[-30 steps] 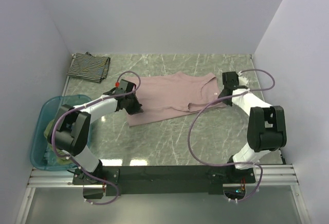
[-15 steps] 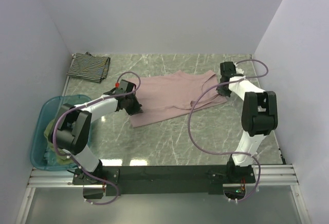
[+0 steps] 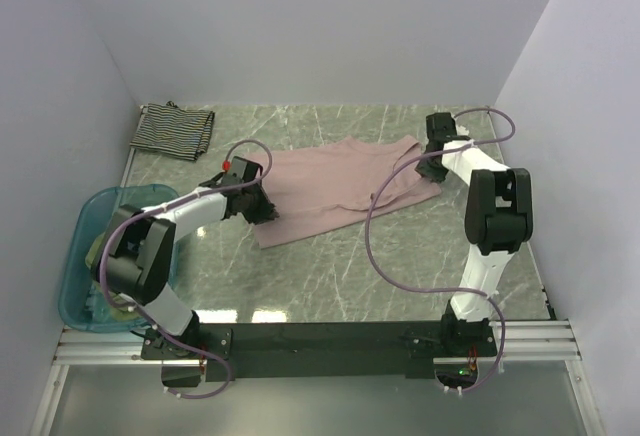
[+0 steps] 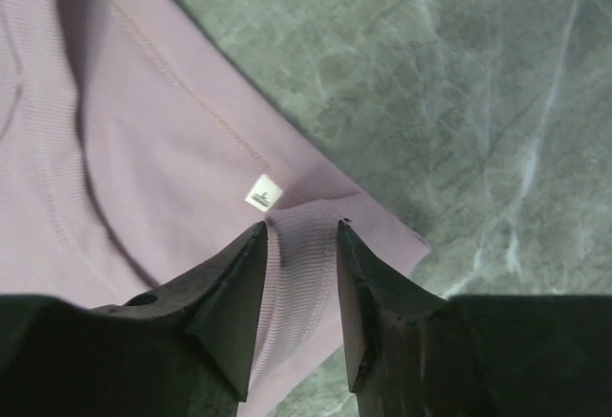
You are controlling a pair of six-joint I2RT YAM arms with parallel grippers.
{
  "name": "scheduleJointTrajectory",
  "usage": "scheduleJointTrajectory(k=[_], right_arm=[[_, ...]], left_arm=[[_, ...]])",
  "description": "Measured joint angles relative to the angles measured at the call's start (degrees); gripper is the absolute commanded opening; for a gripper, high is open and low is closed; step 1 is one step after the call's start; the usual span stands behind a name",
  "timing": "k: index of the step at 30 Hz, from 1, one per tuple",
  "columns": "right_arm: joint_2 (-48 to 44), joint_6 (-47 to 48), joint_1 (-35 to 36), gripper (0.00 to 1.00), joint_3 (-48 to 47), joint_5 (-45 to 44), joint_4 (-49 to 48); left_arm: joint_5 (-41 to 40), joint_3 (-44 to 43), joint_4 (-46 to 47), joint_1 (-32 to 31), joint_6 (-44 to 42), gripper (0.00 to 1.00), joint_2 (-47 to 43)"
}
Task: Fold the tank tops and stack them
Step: Fold the tank top
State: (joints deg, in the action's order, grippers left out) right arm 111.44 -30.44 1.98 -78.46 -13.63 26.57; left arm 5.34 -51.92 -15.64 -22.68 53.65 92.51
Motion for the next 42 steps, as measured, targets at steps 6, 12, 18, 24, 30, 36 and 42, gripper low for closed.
scheduleJointTrajectory(k=[6,12,18,24,30,36,42], right_arm=[[-4.37,0.87,0.72,0.47,2.4,2.05,-1.88],[-18.29,0.92,7.43,0.45,10.56,2.86,-4.85],[-22.34,0.46,17.88,0.42,16.17,5.95,-7.1],[-18.84,0.96,21.73,0.38,16.92,8.13,-6.43],[-13.73,2.05,23.76,0.39,16.06,8.5,-5.25],[-10.25,3.32,25.05,0.36,13.07,6.97,-4.0],[-6.71,4.2,25.05,0.17,8.59,5.2,-2.91]], left_arm=[[0.76,0.26,1.64,0.0,-0.79,0.27,-3.67],[0.87,0.26,1.62,-0.02,-1.44,0.14,-5.38],[0.94,0.85,1.64,-0.28,-1.42,0.06,-5.38],[0.96,1.14,1.6,-0.83,-1.25,0.05,-5.29],[1.05,1.14,1.57,-0.92,-1.25,0.05,-5.22],[1.11,1.14,1.64,-0.92,-1.25,0.05,-4.79],[1.25,1.25,1.64,-0.94,-1.27,0.05,-4.5]])
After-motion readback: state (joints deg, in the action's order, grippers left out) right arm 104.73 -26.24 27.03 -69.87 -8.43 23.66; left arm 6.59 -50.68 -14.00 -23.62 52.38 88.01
